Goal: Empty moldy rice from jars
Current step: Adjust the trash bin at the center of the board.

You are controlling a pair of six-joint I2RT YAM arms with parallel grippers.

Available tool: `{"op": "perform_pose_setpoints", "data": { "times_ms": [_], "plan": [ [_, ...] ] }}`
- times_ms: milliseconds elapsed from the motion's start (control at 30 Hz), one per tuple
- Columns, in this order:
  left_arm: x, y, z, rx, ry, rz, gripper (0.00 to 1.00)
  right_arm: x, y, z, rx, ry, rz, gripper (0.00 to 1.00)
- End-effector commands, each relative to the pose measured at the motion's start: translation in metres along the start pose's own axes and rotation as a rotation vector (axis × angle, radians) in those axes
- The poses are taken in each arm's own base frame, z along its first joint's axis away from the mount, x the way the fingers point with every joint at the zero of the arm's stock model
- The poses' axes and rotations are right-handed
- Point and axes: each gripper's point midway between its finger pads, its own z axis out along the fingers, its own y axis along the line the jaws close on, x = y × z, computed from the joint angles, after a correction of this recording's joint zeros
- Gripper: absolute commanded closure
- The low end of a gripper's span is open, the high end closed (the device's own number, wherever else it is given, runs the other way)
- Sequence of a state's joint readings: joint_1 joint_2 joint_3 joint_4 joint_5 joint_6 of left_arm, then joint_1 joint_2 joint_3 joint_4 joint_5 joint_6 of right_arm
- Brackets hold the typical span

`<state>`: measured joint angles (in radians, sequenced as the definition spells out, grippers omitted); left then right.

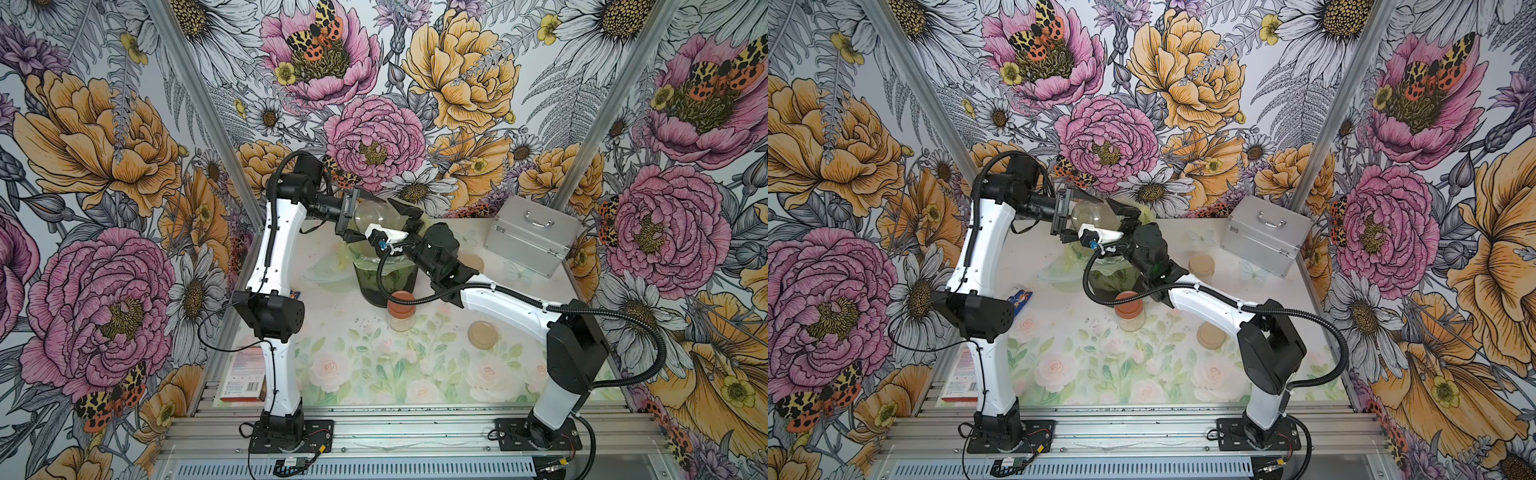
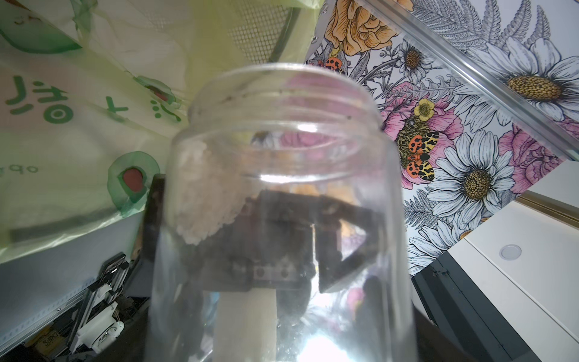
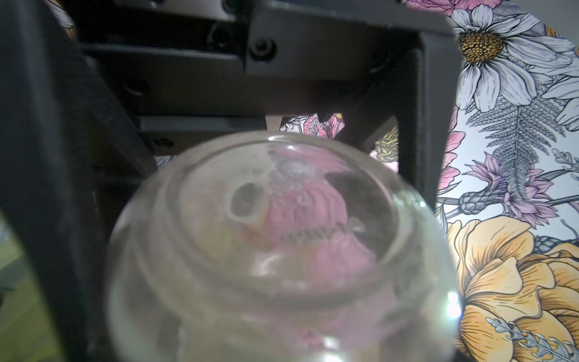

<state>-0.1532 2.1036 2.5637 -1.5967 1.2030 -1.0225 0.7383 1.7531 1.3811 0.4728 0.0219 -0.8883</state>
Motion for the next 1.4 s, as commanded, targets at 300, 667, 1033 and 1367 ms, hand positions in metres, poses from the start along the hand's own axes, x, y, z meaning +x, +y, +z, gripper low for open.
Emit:
{"op": "perform_pose_setpoints", "data": {
  "times_ms": [300, 667, 1033, 1367],
  "plan": [
    [0.029, -0.011, -0.002, 0.038, 0.055, 0.055, 1.00, -0.004, -0.006, 0.014, -0.002, 0.007, 0.097, 0.13],
    [0.029, -0.011, -0.001, 0.034, 0.055, 0.062, 1.00, -0.006, -0.012, 0.015, 0.011, 0.018, 0.117, 0.51],
    [0.032, -0.012, 0.000, 0.033, 0.055, 0.079, 1.00, -0.005, -0.022, 0.014, 0.028, 0.048, 0.192, 0.77],
    [0.031, -0.018, -0.005, 0.049, 0.043, 0.103, 0.83, -0.005, -0.030, 0.015, 0.060, 0.042, 0.200, 0.91]
  ]
}}
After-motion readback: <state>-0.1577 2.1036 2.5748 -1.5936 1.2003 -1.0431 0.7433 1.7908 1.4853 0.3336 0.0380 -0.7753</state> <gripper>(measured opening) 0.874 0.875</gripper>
